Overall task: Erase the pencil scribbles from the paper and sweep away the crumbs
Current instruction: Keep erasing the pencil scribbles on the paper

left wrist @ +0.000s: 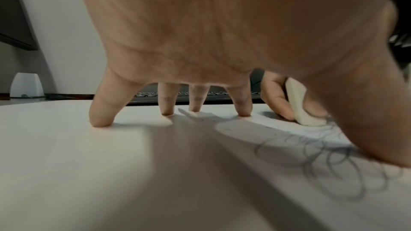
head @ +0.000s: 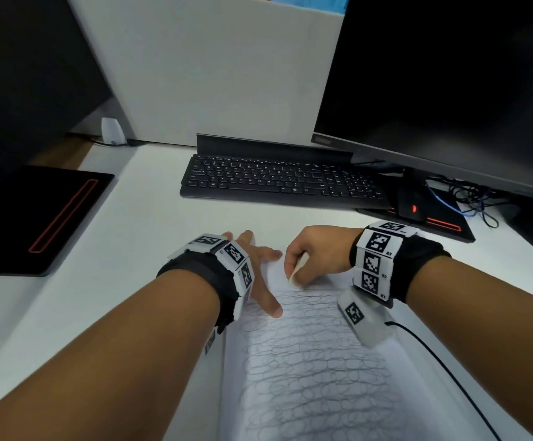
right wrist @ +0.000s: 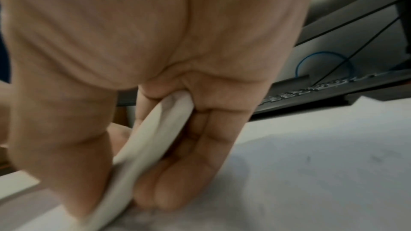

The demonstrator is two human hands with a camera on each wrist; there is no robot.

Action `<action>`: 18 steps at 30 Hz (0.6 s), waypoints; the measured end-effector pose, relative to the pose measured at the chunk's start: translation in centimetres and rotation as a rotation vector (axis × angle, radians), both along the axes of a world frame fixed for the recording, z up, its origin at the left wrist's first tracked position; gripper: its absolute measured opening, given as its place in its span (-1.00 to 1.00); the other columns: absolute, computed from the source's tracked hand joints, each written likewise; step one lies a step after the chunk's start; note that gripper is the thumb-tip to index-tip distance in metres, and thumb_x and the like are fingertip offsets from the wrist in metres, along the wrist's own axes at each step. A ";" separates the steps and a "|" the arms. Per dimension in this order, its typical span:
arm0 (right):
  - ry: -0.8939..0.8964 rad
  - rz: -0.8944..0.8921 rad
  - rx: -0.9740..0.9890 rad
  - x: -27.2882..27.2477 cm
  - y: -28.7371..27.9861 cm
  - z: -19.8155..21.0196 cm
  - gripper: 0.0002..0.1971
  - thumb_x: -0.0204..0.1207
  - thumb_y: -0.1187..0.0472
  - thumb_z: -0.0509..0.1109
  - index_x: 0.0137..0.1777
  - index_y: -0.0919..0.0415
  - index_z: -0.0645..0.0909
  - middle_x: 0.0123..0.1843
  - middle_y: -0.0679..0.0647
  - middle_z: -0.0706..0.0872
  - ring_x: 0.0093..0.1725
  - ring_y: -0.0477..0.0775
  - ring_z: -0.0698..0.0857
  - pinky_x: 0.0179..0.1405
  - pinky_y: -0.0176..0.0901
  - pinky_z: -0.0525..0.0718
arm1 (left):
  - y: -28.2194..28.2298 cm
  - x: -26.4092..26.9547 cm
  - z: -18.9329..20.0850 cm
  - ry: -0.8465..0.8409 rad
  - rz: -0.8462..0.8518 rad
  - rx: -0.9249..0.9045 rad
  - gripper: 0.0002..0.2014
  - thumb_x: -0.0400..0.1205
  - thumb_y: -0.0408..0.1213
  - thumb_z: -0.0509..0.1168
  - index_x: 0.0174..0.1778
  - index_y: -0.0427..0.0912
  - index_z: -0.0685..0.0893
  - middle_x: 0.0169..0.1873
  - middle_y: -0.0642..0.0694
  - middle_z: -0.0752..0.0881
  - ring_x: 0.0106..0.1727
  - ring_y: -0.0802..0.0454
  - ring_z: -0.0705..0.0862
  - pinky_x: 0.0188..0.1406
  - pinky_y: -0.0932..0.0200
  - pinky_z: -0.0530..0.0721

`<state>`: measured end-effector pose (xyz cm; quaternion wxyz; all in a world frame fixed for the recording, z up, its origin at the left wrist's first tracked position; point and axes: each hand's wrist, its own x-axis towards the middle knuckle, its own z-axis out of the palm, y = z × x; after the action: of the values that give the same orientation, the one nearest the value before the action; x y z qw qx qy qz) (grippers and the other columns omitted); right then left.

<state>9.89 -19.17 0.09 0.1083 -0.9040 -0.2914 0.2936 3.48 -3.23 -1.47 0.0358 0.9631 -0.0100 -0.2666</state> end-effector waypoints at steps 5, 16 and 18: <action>-0.070 -0.063 0.043 0.4 -0.5 0.3 -0.92 0.37 0.11 0.57 -0.18 -0.11 0.77 -0.17 -0.15 0.79 -0.09 -0.12 0.71 -0.12 -0.25 0.61 | 0.0 -0.1 0.2 0.002 0.009 -0.009 0.06 0.26 0.39 0.50 0.61 0.52 0.03 0.66 -0.07 0.07 0.68 -0.27 -0.01 0.57 -0.32 0.16; -0.011 -0.021 0.013 -0.1 -0.4 0.0 -0.92 0.37 0.12 0.57 -0.19 -0.10 0.76 -0.19 -0.13 0.78 -0.14 -0.14 0.68 -0.08 -0.22 0.61 | 0.0 0.0 0.0 0.007 -0.001 -0.004 0.08 0.25 0.40 0.50 0.62 0.51 0.00 0.69 -0.07 0.02 0.69 -0.29 -0.06 0.61 -0.36 0.12; -0.047 -0.069 0.043 0.4 -0.8 0.3 -0.91 0.39 0.14 0.57 -0.20 -0.11 0.76 -0.14 -0.10 0.81 -0.11 -0.13 0.70 -0.17 -0.30 0.56 | 0.0 0.0 0.1 0.008 -0.010 0.000 0.07 0.26 0.39 0.50 0.62 0.51 0.00 0.68 -0.08 0.02 0.69 -0.29 -0.07 0.60 -0.37 0.12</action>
<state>10.24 -19.96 0.35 0.1309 -0.9176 -0.2686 0.2621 3.48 -3.21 -1.39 0.0344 0.9619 -0.0145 -0.2708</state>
